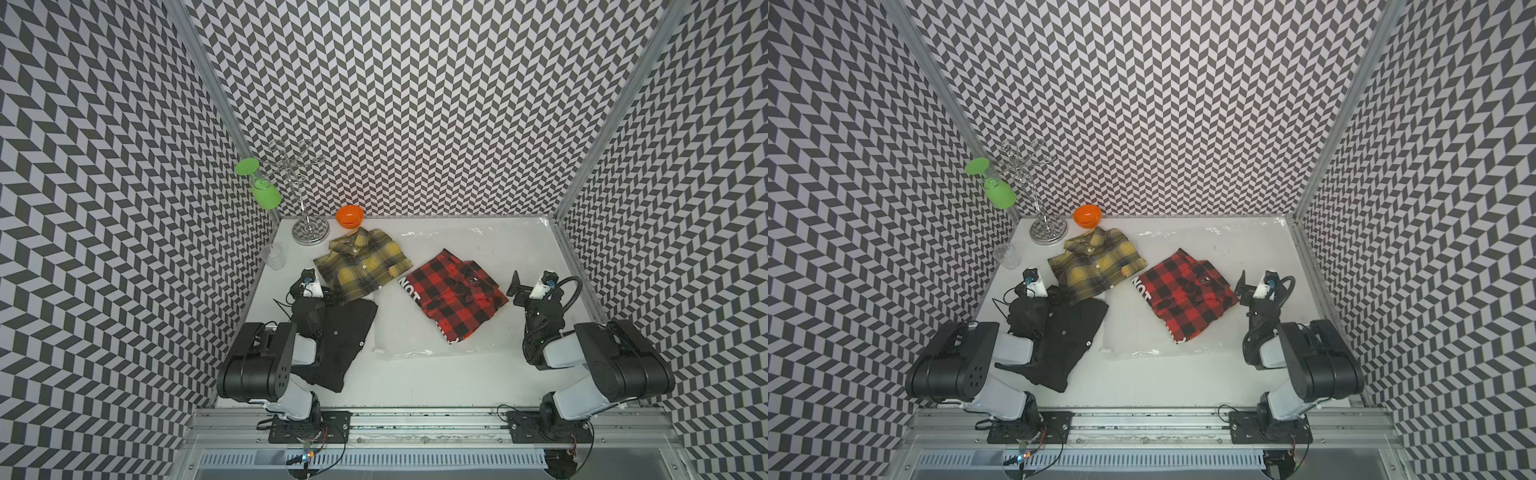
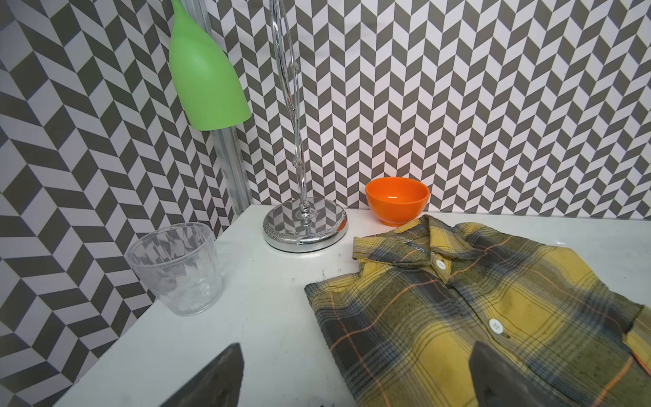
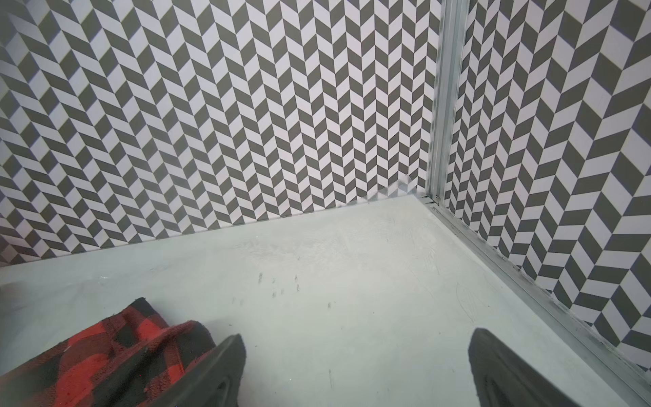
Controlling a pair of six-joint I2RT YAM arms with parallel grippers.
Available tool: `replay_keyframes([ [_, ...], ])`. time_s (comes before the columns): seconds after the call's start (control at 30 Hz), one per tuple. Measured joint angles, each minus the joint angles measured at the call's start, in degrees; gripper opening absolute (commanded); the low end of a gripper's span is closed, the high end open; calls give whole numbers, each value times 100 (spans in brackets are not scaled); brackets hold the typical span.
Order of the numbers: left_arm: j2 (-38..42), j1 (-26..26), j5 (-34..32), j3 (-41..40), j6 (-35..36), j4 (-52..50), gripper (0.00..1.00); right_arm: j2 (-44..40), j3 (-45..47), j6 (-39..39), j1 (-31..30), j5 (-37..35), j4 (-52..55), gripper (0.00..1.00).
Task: Place the folded shirt into the vacuum bag
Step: Pick up the shirt in the vacuum bag.
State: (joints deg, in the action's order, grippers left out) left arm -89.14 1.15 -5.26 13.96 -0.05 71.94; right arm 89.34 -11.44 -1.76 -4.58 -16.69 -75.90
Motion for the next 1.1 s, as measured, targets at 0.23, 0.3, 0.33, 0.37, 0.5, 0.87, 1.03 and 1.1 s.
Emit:
replay_keyframes([
  [0.23, 0, -2, 2, 0, 2, 0, 100, 0, 0, -2, 0, 0, 0, 99],
  [0.3, 0, 0, 2, 0, 0, 0, 100, 0, 0, 0, 0, 0, 0, 99],
  [0.33, 0, 0, 2, 0, 0, 0, 100, 0, 0, 0, 0, 0, 0, 99],
  [0.37, 0, 0, 2, 0, 0, 0, 100, 0, 0, 0, 0, 0, 0, 99],
  [0.5, 0, -2, 4, 0, 0, 0, 100, 0, 0, 0, 0, 0, 0, 99],
  [0.87, 409, 195, -745, 378, -129, -968, 100, -393, 37, 101, -201, -201, 345, 99],
  [1.03, 1456, 505, -1054, 1078, -293, -1950, 100, -1672, -1228, -74, -1141, -839, 2765, 99],
  [1.1, 1908, 658, -1051, 1196, -315, -2229, 100, -1926, -2135, -431, -1370, -951, 4022, 99],
])
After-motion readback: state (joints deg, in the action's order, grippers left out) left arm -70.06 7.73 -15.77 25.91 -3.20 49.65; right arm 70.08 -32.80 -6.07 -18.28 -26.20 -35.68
